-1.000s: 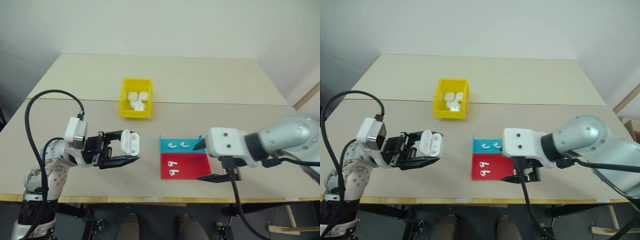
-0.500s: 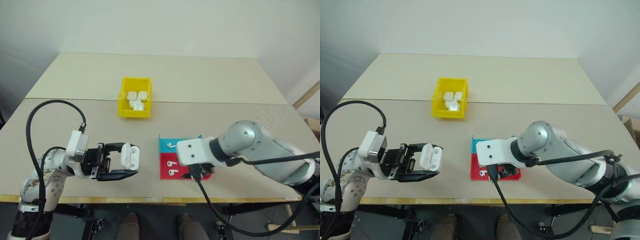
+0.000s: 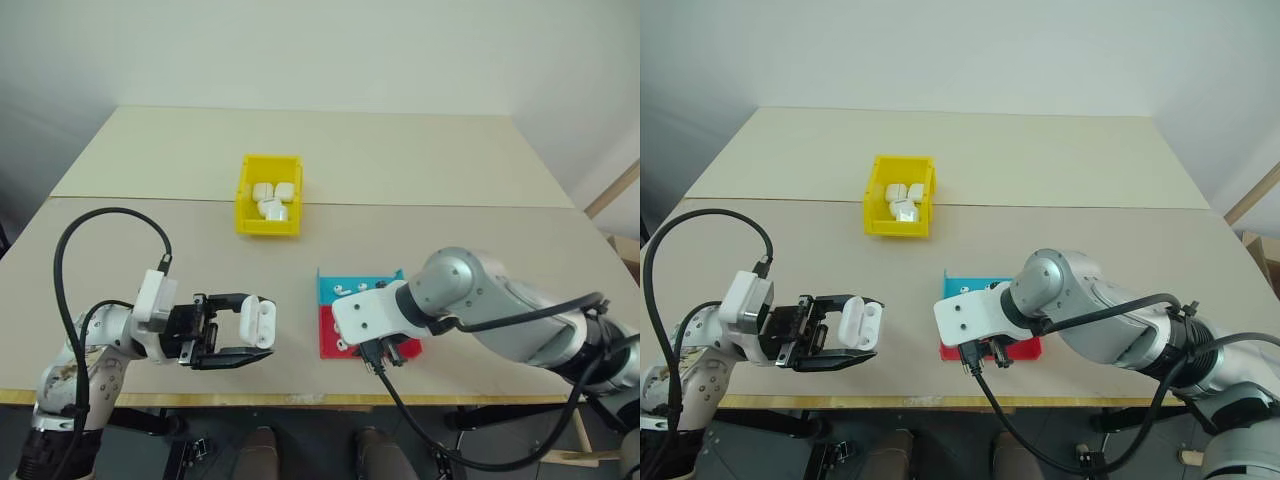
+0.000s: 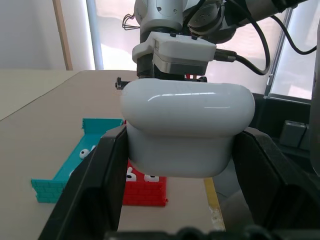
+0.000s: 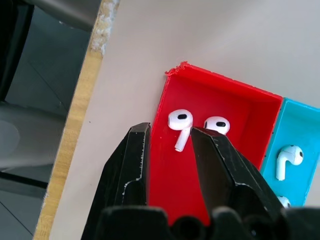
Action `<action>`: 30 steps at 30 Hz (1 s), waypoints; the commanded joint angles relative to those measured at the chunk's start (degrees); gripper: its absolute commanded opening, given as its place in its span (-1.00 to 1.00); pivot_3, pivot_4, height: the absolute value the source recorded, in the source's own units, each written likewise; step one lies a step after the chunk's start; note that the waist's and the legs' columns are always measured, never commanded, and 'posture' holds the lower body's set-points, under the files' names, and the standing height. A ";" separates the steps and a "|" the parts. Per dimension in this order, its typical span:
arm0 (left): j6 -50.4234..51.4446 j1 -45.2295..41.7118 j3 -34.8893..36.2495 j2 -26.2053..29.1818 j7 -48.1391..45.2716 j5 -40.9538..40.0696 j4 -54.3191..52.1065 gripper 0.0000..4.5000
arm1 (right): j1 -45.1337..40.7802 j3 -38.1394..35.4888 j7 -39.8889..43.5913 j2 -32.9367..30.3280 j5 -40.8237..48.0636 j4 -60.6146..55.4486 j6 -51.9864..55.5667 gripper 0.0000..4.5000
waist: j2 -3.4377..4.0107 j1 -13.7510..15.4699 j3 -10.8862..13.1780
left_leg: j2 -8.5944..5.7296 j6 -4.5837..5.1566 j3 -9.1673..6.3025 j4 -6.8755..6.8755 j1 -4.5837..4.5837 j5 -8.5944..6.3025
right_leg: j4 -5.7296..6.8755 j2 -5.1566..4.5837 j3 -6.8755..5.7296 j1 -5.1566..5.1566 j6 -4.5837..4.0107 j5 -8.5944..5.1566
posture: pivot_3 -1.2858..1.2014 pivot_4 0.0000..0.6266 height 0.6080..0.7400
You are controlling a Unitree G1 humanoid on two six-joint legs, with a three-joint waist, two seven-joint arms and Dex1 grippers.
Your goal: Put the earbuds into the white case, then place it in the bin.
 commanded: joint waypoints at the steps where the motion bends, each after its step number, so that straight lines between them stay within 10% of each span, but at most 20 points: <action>1: -1.42 0.18 0.98 0.71 -0.51 -0.54 -0.83 0.26 | -2.41 2.15 1.12 1.92 -3.20 0.49 -0.75 -0.27 | 0.00 -0.10 0.00 | 0.00 0.00 0.00 0.00 0.00 0.00 | 0.00 0.00 0.00 0.00 0.00 0.00 | 0.03 -0.52 1.00; 30: -3.63 4.54 3.47 2.62 1.93 0.37 -1.69 0.26 | -1.48 7.51 5.13 8.36 -14.75 6.01 -6.07 -0.27 | 0.01 -0.89 0.01 | 0.01 0.00 -0.01 0.00 0.00 0.00 | 0.02 0.01 -0.01 -0.01 -0.01 0.01 | 0.03 -0.52 1.00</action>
